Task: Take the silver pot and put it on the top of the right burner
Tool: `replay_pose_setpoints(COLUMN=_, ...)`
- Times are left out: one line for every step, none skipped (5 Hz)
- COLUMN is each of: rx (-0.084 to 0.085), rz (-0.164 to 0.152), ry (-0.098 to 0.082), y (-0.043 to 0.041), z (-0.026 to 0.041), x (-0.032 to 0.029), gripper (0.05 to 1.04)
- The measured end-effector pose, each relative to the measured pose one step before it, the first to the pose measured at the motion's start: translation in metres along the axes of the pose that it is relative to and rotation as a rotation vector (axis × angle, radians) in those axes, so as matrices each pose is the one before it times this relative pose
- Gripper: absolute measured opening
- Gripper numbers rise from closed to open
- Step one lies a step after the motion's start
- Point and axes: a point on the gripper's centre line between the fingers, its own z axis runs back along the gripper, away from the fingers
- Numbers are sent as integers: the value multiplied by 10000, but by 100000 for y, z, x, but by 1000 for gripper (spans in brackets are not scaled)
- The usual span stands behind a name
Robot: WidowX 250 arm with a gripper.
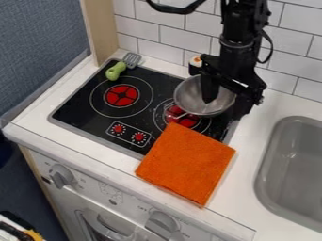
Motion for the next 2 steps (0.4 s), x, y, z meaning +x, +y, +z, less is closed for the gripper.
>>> replay_pose_setpoints(rx=-163, rz=981, ry=-182, y=1096, z=713, x=-1204, gripper=1004)
replay_pose_setpoints(rx=-136, rz=367, ry=138, y=52, z=-520, x=-762, gripper=1001)
